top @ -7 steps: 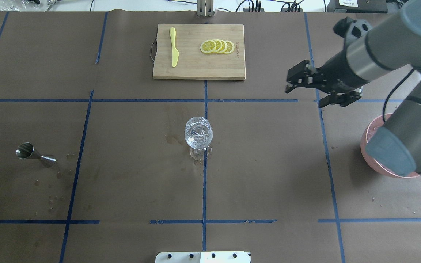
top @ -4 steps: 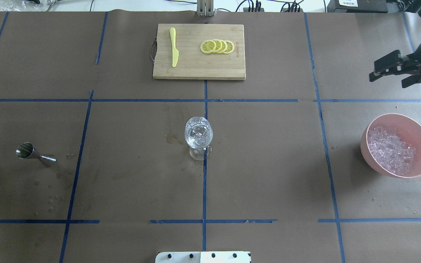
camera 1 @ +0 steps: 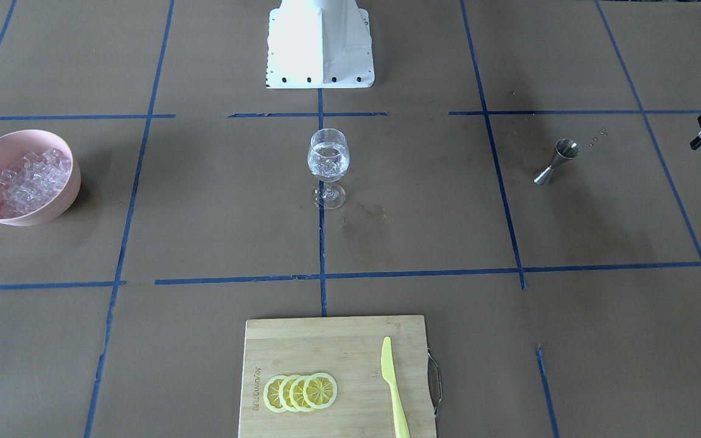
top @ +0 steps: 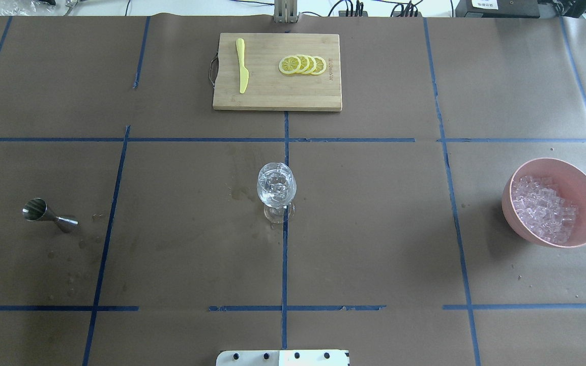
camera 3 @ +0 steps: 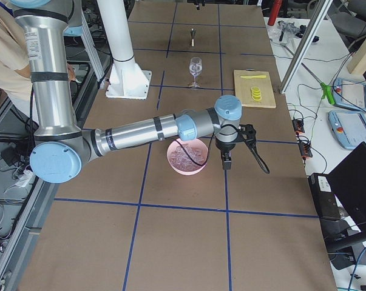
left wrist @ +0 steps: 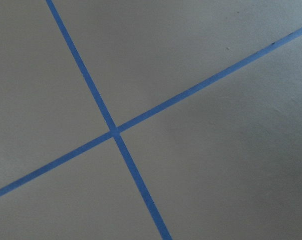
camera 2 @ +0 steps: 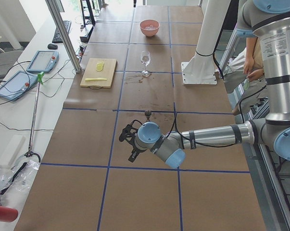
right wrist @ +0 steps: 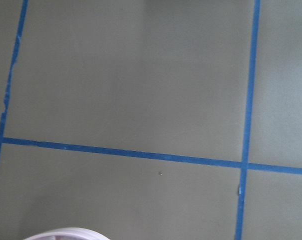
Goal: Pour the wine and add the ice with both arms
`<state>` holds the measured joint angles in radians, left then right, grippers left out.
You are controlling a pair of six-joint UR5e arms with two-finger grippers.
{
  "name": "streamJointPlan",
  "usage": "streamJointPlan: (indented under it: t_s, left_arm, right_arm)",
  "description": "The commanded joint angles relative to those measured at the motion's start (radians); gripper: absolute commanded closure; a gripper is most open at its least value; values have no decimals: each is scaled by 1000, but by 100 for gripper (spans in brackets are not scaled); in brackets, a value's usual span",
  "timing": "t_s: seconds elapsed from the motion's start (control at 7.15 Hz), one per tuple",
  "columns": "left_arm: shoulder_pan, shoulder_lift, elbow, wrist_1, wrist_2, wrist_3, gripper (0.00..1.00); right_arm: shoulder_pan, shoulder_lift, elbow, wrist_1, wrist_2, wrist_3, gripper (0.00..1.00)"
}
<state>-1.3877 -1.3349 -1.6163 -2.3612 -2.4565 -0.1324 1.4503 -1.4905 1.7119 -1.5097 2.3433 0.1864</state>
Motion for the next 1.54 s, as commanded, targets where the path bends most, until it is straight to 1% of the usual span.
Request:
streamJointPlan:
  t_s: [0.0, 0.14, 0.28, 0.42, 0.56, 0.7, 0.84, 0.98, 1.12, 1.26, 1.4]
  left_arm:
    - [-11, 6, -77, 149, -18, 111, 0]
    - [-43, -4, -100, 237, 60, 226, 0]
    - [-74, -26, -155, 357, 149, 300, 0]
    - [-144, -76, -155, 507, 151, 406, 0]
    - [-233, -95, -161, 639, 151, 471, 0]
    - [-287, -99, -168, 690, 140, 474, 0]
    - [-287, -93, -190, 726, 117, 465, 0]
    - [-280, -95, -188, 750, 123, 470, 0]
    - [-283, -93, -206, 735, 123, 477, 0]
    - [-278, -57, -197, 723, 131, 476, 0]
    - [-280, -44, -156, 652, 139, 467, 0]
  right_arm:
    - [71, 3, -84, 2, 7, -134, 0]
    - [76, 1, -89, 2, 8, -145, 0]
    - [79, 1, -94, 0, 8, -148, 0]
    - [93, 1, -100, 0, 11, -150, 0]
    - [102, -2, -100, 0, 17, -153, 0]
    - [102, -7, -101, -1, 24, -180, 0]
    - [102, -13, -100, -1, 24, -182, 0]
    - [102, -16, -100, -1, 24, -182, 0]
    - [102, -22, -100, 2, 24, -183, 0]
    - [102, -25, -100, 3, 25, -183, 0]
    - [101, -27, -100, 3, 25, -180, 0]
